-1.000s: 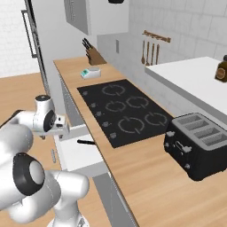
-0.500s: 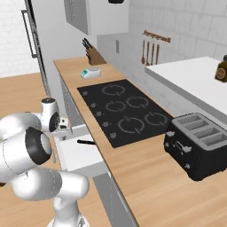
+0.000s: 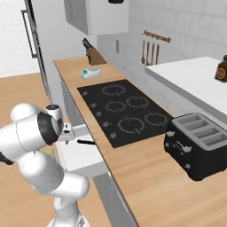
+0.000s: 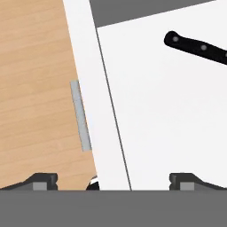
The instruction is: Pick up the knife from the drawer and place it on the cutting board. Then place the meat from the plate to the cutting board.
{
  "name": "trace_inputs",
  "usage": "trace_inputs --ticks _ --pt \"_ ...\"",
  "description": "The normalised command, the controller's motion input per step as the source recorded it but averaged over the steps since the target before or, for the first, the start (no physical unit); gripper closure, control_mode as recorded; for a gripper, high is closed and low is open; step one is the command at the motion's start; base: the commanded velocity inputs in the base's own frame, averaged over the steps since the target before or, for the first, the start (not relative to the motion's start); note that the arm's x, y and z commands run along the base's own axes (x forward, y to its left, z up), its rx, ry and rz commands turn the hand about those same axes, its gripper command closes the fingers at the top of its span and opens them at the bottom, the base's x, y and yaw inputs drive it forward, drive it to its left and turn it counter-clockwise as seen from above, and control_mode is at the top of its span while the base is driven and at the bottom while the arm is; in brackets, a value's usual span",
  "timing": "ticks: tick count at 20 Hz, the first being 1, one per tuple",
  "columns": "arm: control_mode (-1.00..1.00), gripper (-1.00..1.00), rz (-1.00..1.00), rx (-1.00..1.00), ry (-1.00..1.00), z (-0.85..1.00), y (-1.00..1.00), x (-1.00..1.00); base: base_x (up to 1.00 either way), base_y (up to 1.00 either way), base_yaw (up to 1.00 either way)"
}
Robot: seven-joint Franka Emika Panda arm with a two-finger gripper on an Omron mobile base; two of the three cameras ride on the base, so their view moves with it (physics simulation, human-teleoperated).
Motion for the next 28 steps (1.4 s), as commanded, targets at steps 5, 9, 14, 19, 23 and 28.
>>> trace_inputs --ticks 5,9,14,19,23,28 --pt "-1.0 -1.0 0.03 0.0 0.0 -0.37 0.01 0.0 0.0 0.0 0.0" --pt "-1.0 -1.0 0.03 0.0 0.0 -0.39 0.0 0.06 0.0 0.0 0.0" --pt "-1.0 -1.0 0.03 -0.01 0.0 -0.38 0.03 0.05 0.0 0.0 0.0" --pt "-1.0 -1.0 0.08 -0.02 0.01 -0.44 0.37 -0.11 0.0 0.0 0.0" --pt "-1.0 -1.0 0.09 0.0 0.07 -0.52 0.8 -0.56 0.0 0.0 0.0" --pt "-1.0 -1.0 0.07 0.0 0.08 -0.59 0.99 -0.63 0.0 0.0 0.0"
